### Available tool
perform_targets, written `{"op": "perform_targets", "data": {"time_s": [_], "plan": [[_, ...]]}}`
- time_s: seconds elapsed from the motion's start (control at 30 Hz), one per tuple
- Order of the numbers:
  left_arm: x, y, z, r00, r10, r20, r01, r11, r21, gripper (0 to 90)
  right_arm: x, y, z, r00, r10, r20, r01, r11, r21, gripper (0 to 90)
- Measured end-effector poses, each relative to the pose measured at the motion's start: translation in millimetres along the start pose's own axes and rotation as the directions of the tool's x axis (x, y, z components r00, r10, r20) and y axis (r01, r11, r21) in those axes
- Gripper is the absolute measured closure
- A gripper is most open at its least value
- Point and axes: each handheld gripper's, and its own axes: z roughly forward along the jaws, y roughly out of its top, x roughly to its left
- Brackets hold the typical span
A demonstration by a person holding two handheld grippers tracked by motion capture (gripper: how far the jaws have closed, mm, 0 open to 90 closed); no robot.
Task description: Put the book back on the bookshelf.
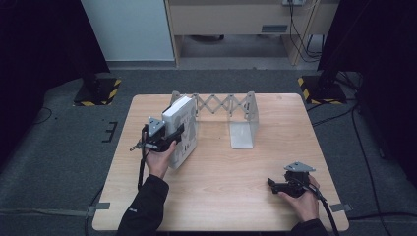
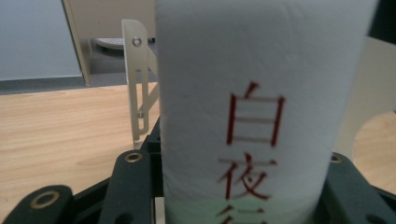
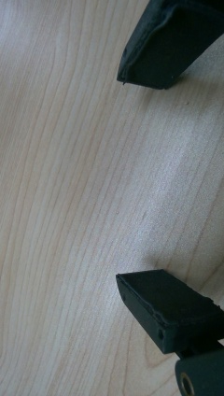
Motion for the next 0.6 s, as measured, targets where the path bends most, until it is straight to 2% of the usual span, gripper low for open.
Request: {"op": "perform_targets", "data": {"time_s": [0.07,0.17,0.43,0.5,0.6], "plan": [[-2.8,-5.8,-4.1,0.9999,0.015,-0.002,-0.015,0.9999,-0.007,51.7,0.0,0.0,0.0,1.0,0.0,0.0,0.0,1.0,0.0,5.1],[-4.7,-11.1,-7.4,0.9998,0.009,-0.017,-0.01,0.9998,-0.016,51.8,0.1,0.1,-0.1,1.0,0.003,0.0,-0.003,1.0,0.001,5.1],[-6.5,-30.1,-17.3,0.9997,0.005,-0.023,-0.005,0.9998,0.021,51.7,0.0,0.0,0.0,1.0,0.0,0.0,0.0,1.0,0.001,5.1],[-5.3,-34.0,-18.6,0.9998,0.003,-0.018,-0.003,1.0,-0.003,51.7,0.2,0.0,0.0,1.0,0.003,0.0,-0.003,1.0,0.0,5.0],[-9.9,-35.5,-17.1,0.9993,0.016,-0.033,-0.017,0.9998,-0.015,51.8,0.3,0.1,0.0,1.0,0.004,0.0,-0.004,1.0,0.001,5.1]]}}
